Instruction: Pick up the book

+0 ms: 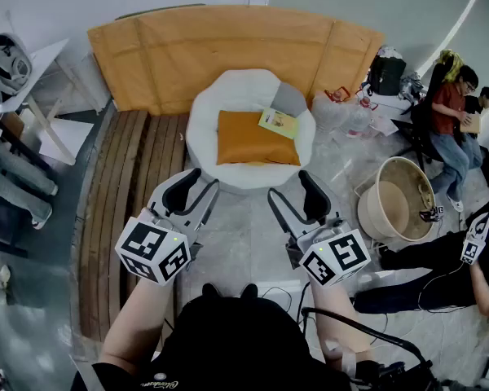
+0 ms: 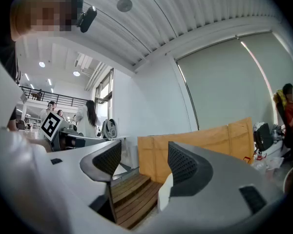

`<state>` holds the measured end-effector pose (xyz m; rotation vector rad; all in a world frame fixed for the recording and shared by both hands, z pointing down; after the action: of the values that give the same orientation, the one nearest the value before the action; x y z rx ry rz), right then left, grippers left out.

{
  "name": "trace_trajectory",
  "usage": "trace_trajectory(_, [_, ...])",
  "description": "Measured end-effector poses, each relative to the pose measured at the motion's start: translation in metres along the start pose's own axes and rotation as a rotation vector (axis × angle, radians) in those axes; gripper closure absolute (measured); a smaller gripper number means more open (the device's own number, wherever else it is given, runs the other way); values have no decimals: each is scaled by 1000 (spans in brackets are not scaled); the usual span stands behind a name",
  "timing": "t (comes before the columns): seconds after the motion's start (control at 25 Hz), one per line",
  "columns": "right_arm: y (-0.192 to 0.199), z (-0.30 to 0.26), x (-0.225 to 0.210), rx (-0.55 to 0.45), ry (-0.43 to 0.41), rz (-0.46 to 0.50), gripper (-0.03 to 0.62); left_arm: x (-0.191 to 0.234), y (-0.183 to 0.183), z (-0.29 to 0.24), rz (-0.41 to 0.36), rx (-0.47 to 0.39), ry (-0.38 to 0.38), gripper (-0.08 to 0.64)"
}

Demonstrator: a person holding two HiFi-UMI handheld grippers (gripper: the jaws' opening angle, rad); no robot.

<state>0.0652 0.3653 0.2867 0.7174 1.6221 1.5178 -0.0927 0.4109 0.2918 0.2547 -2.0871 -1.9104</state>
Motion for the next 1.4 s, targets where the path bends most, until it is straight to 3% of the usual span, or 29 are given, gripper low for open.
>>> trace_trajectory(0.4, [3,-2,-9,-2,-7,8,298,-2,7,-12,9,4,-23,403])
trace_trajectory(0.96, [-4,9,-72,-24,-9,9,297,-21,10,-51,-17,0,-106,403])
trace_trajectory(1.4, [-4,-26,-107,-19,15,27,298,7,7,-95,-20,-14,-97,403])
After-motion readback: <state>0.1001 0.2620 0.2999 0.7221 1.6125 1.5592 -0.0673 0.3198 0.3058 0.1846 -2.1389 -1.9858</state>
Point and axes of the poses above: the fingertips, and each gripper's own axes: z backward along the fingers, x to its left, y out of its underside, the point moved 2 cm from there along z, backward along the fingers, and after that the axes turned 3 degrees about -z, right-handed, at the moved point
